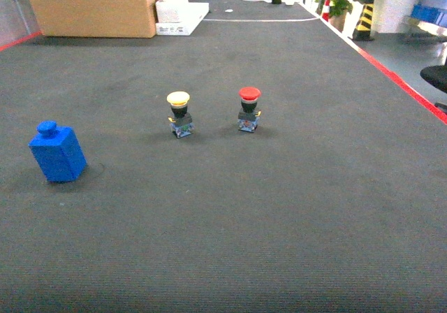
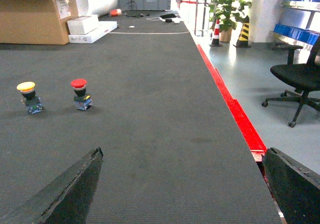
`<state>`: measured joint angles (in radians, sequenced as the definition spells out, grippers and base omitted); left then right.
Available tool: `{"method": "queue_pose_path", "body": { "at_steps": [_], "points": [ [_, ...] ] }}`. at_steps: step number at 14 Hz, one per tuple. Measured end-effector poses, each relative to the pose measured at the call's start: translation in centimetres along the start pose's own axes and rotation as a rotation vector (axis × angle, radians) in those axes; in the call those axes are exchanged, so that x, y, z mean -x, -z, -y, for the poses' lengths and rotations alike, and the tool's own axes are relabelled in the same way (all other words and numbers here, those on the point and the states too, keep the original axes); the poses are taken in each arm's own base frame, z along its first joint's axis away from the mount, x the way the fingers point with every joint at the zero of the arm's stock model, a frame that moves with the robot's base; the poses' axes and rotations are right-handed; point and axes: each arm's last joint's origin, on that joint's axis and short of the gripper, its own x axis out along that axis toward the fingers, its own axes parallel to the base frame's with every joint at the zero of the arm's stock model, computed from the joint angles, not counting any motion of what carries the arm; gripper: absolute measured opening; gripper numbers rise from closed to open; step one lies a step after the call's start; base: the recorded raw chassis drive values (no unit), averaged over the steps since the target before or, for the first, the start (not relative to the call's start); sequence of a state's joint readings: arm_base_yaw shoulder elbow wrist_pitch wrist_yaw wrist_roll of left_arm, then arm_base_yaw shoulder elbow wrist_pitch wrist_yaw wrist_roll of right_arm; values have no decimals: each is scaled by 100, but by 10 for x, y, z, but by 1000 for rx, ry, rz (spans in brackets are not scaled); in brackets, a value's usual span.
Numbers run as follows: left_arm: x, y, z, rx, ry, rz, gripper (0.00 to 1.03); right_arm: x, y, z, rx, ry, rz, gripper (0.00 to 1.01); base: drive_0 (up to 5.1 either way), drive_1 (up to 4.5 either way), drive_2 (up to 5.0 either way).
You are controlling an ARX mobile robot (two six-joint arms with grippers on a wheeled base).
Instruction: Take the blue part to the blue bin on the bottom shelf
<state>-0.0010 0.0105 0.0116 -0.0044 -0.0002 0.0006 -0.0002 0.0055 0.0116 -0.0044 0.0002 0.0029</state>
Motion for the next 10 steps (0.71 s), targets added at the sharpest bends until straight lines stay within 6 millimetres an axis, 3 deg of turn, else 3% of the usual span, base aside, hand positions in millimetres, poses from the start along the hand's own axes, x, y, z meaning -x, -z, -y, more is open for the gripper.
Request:
{"method": "queue_pose_path", "body": {
  "at_steps": [3,4,6,8,10],
  "points": [
    [0,2,0,4,-6,-26,98,0,0,0,0,0,0,98,0,0,0],
    [-7,0,0,54,-76,-221,98,0,0,0,0,0,-1,98,0,0,0],
    [-47,-4,-3,73,-129,-280,98,0,0,0,0,1,0,98,0,0,0],
    [-103,-11,-2,64,-98,-277,98,0,0,0,0,0,0,98,0,0,0],
    [-149,2,-1,61,-65,-346,98,0,0,0,0,0,0,98,0,0,0]
  ]
}}
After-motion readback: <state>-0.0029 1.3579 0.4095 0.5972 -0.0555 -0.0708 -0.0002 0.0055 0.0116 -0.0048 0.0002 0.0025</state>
